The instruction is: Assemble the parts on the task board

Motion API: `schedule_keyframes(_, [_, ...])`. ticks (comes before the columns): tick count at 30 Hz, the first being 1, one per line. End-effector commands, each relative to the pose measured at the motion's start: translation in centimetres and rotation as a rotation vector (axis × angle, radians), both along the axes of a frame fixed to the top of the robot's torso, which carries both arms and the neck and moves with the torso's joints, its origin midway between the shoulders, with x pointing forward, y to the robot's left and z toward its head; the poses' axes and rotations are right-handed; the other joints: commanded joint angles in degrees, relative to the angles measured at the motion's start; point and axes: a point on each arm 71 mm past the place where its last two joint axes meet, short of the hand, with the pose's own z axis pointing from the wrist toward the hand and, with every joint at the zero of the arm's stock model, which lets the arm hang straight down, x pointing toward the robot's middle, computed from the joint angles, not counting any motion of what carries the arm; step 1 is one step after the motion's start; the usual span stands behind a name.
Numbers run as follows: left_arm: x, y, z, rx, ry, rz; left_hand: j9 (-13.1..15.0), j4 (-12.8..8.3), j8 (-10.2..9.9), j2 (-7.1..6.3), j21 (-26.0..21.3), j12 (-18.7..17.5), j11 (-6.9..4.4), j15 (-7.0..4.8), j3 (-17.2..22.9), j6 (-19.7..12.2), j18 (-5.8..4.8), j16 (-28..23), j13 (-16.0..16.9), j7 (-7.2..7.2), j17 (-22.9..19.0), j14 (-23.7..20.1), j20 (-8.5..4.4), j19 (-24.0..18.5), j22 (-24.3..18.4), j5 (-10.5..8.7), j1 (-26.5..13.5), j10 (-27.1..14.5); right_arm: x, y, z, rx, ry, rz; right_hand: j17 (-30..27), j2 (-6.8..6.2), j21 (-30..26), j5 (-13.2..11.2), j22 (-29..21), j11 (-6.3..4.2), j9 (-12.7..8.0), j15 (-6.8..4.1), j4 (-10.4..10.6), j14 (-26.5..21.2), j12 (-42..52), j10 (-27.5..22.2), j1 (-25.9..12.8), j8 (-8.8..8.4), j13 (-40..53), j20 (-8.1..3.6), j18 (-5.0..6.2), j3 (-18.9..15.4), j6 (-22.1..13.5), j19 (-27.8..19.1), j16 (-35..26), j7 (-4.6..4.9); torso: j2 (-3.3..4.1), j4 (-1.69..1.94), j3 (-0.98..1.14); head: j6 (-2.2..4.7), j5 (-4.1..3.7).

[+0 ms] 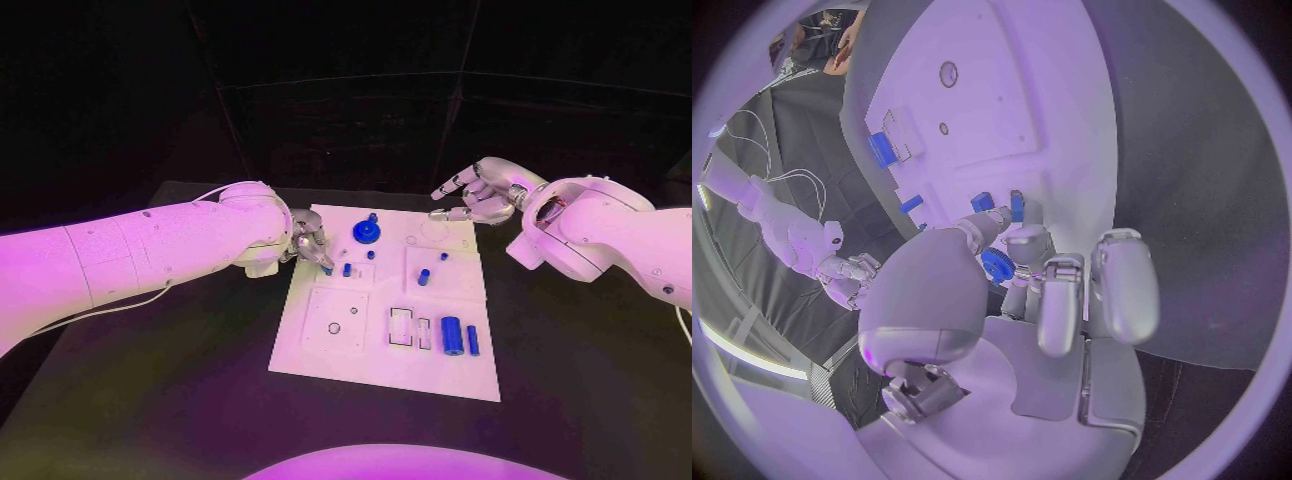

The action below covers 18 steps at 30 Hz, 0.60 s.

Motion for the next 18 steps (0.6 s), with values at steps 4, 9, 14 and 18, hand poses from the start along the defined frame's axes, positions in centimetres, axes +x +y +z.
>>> schedule_keyframes(4, [-0.4,-0.13,-0.3,0.033,0.032,-0.023,0.29,-6.93,0.74,-0.62,-0.1,-0.44,-0.29,-0.5,7.72,0.84,-0.34,0.18,-0.22,-0.26,15.09,6.06,-0.2,0.04,0.2,3.42,-1.02,0.5,-0.04,0.08,0.14,0.003,-0.002,0.008,-0.07,0.43,-0.35,0.3,8.54,-0.05,-0.04,-0.31,-0.1,-0.07,-0.24,-0.46,0.13,0.38,0.61,-0.32,0.88,-0.41,-0.17,1.52,-0.35,-0.03,0.03,-0.04,-0.02,-0.08,0.06])
schedule_keyframes(9, [-0.44,-0.12,-0.29,0.031,0.03,-0.023,0.76,-7.1,1.47,-1.29,-0.12,-0.48,-0.41,-0.64,8.03,1.01,-0.35,0.18,-0.16,-0.48,15.09,6.06,-0.3,0.05,0.28,6.56,-1.79,0.78,0.0,-0.09,0.14,0.003,-0.003,0.003,-0.06,0.45,-0.34,0.32,8.56,-0.05,-0.04,-0.31,-0.1,-0.07,-0.24,-0.46,0.13,0.39,0.61,-0.33,0.87,-0.42,-0.16,1.53,-0.35,-0.03,0.02,-0.03,0.02,-0.13,0.1])
schedule_keyframes(14, [-0.36,-0.07,-0.28,0.031,0.027,-0.019,0.86,-7.14,1.61,-1.36,-0.13,-0.49,-0.44,-0.67,8.1,1.02,-0.35,0.18,-0.15,-0.51,15.09,6.06,-0.33,0.05,0.28,6.89,-1.91,0.84,0.02,-0.06,0.14,0.003,-0.004,0.002,-0.06,0.45,-0.34,0.32,8.56,-0.05,-0.04,-0.31,-0.1,-0.07,-0.24,-0.46,0.13,0.39,0.61,-0.33,0.87,-0.42,-0.16,1.53,-0.35,-0.03,0.03,-0.01,0.01,-0.19,0.09])
schedule_keyframes(18, [-0.27,-0.1,-0.3,0.032,0.027,-0.017,0.99,-7.02,1.8,-1.46,-0.13,-0.49,-0.46,-0.69,8.08,1.06,-0.35,0.18,-0.14,-0.55,15.09,6.06,-0.35,0.06,0.31,7.17,-2.24,0.93,0.02,-0.02,0.14,0.003,-0.004,0.002,-0.06,0.45,-0.34,0.32,8.56,-0.05,-0.04,-0.31,-0.1,-0.07,-0.24,-0.46,0.13,0.39,0.61,-0.33,0.87,-0.42,-0.16,1.53,-0.35,-0.03,0.07,-0.03,0.05,-0.24,0.13])
